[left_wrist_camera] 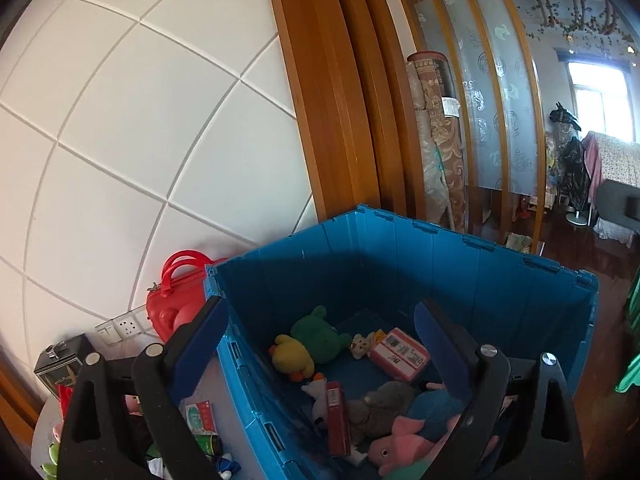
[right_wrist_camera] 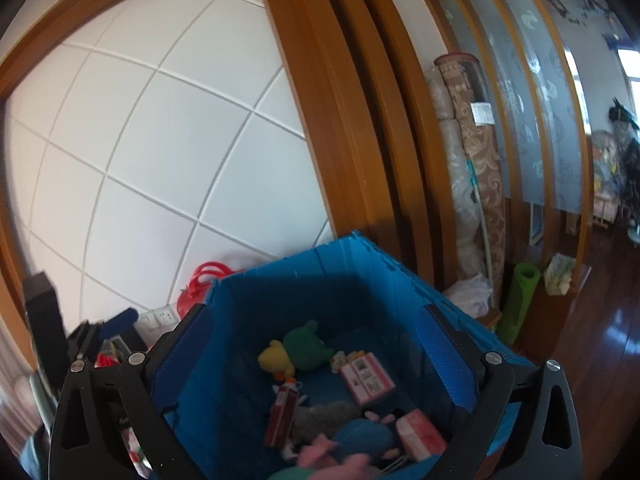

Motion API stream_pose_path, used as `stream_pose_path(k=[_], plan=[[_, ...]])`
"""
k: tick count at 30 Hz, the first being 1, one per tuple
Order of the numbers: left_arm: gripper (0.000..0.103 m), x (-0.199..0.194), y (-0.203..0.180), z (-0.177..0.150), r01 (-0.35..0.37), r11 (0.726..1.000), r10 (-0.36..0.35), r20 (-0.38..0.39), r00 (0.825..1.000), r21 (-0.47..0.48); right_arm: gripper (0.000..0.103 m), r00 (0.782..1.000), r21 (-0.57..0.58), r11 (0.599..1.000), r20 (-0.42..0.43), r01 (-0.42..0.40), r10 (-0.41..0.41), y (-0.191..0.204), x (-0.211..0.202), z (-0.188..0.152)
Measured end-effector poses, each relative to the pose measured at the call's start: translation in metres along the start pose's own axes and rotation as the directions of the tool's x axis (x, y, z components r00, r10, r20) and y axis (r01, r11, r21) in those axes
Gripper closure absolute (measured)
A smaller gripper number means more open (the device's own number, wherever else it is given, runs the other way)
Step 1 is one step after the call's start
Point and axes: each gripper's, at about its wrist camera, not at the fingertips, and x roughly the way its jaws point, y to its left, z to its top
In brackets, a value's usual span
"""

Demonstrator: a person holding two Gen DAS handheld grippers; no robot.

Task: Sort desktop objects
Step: 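Carry the pig plush and red box over the blue crate and release them, then move both open tools back to the pile on the table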

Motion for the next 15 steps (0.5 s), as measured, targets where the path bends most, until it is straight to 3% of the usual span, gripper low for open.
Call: stream_pose_path(k=[15], plan=[[0.008,-0.028,0.01,-0.013,-0.127,0.991,0.128,0.04,0.991,-0.039,0.0,1.0,-0.114,0.993,-0.006,-0.031,0.03,0.034,-0.026,-0.04]])
